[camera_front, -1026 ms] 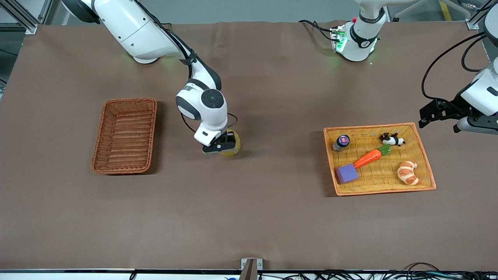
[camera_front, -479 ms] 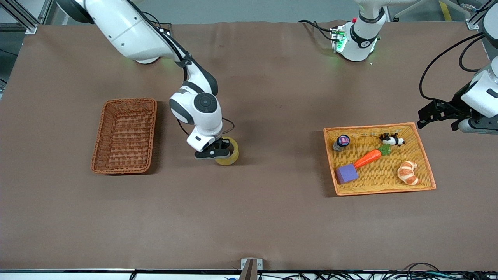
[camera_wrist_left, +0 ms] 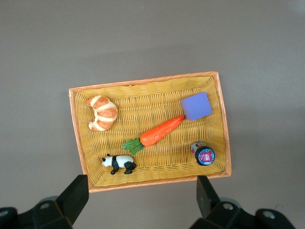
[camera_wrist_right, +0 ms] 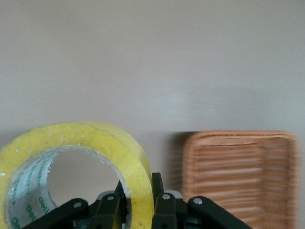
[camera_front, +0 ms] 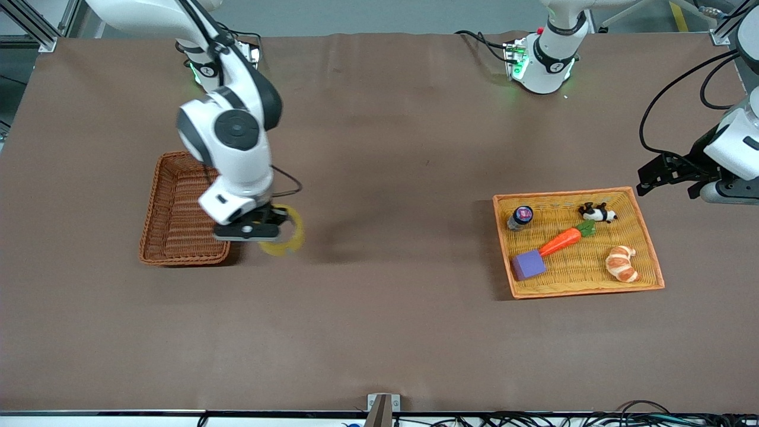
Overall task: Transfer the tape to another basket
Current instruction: 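Carry the tape roll with the right gripper into the brown basket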
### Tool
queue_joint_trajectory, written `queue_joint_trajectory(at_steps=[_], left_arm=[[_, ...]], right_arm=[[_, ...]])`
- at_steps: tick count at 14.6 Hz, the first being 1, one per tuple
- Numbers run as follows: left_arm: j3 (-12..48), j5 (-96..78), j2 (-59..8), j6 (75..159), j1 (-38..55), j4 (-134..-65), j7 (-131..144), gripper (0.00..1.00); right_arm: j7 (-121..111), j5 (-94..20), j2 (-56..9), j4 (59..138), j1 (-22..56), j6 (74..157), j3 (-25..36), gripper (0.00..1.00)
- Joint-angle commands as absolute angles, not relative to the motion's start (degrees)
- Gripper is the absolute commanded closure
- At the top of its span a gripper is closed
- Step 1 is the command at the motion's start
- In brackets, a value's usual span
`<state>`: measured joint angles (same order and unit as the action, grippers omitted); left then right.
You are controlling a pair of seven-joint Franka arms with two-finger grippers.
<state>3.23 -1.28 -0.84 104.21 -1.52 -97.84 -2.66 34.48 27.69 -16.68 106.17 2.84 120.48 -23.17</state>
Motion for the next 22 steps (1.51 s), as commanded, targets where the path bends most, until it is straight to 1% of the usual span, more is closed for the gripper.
queue_joint_trajectory(at_steps=[1, 3, 5, 7, 9, 10, 12, 15, 16, 17, 18, 19, 20, 21, 22], left_arm=[[2.99, -1.49, -0.35, 103.71, -1.23, -97.73, -2.2, 0.0], [2.99, -1.49, -0.35, 103.71, -1.32, -97.82, -2.29, 0.0], [2.99, -1.49, -0.35, 103.62, -1.41, -97.74, -2.29, 0.0], [3.08, -1.49, -0.26, 103.54, -1.23, -97.3, -2.11, 0.0], [3.08, -1.49, -0.35, 103.45, -1.23, -97.12, -2.02, 0.0], [3.08, -1.49, -0.35, 103.45, -1.4, -97.21, -2.11, 0.0], [2.99, -1.49, -0.35, 103.45, -1.49, -97.03, -2.2, 0.0], [2.99, -1.58, -0.35, 103.45, -1.41, -96.86, -2.02, 0.0], [2.99, -1.58, -0.35, 103.45, -1.49, -96.94, -2.02, 0.0], [2.99, -1.58, -0.35, 103.45, -1.49, -96.94, -2.11, 0.0], [2.99, -1.58, -0.35, 103.45, -1.49, -96.94, -2.02, 0.0], [2.99, -1.58, -0.35, 103.45, -1.49, -96.94, -2.02, 0.0], [2.99, -1.58, -0.35, 103.45, -1.49, -96.94, -2.02, 0.0], [2.99, -1.58, -0.35, 103.45, -1.49, -96.94, -2.02, 0.0], [2.99, -1.58, -0.35, 103.45, -1.49, -96.94, -2.02, 0.0]], right_arm=[[24.12, 24.28, -9.24, 115.82, 2.02, 124.79, -16.37, 1.0], [14.99, 21.8, -6.34, 122.31, 2.2, 131.53, -9.97, 1.0], [10.91, 21.71, -4.14, 128.38, 2.29, 137.52, -6.17, 1.0], [9.68, 21.71, -3.69, 134.27, 2.29, 145.24, -3.53, 1.0], [5.21, 21.8, -3.69, 139.63, 2.29, 153.07, 0.51, 1.0], [2.92, 21.8, -3.6, 141.92, 2.29, 155.72, 2.7, 1.0], [1.41, 21.8, -3.95, 145.09, 2.29, 160.55, 4.48, 1.0], [0.97, 21.88, -4.48, 146.34, 2.29, 161.72, 5.45, 0.98], [0.97, 21.88, -4.83, 146.34, 2.29, 161.81, 5.45, 0.93], [0.97, 21.88, -5.18, 146.51, 2.29, 162.24, 5.45, 0.8], [0.79, 21.97, -5.19, 147.04, 2.2, 162.77, 5.54, 0.58], [0.79, 22.06, -5.36, 146.78, 2.11, 162.86, 5.54, 0.48], [0.79, 22.06, -5.54, 146.78, 2.02, 162.95, 5.62, 0.29], [0.79, 22.15, -5.28, 146.69, 2.2, 162.86, 5.71, 0.0], [0.97, 22.06, -5.19, 146.52, 2.2, 162.95, 5.71, 0.0]])
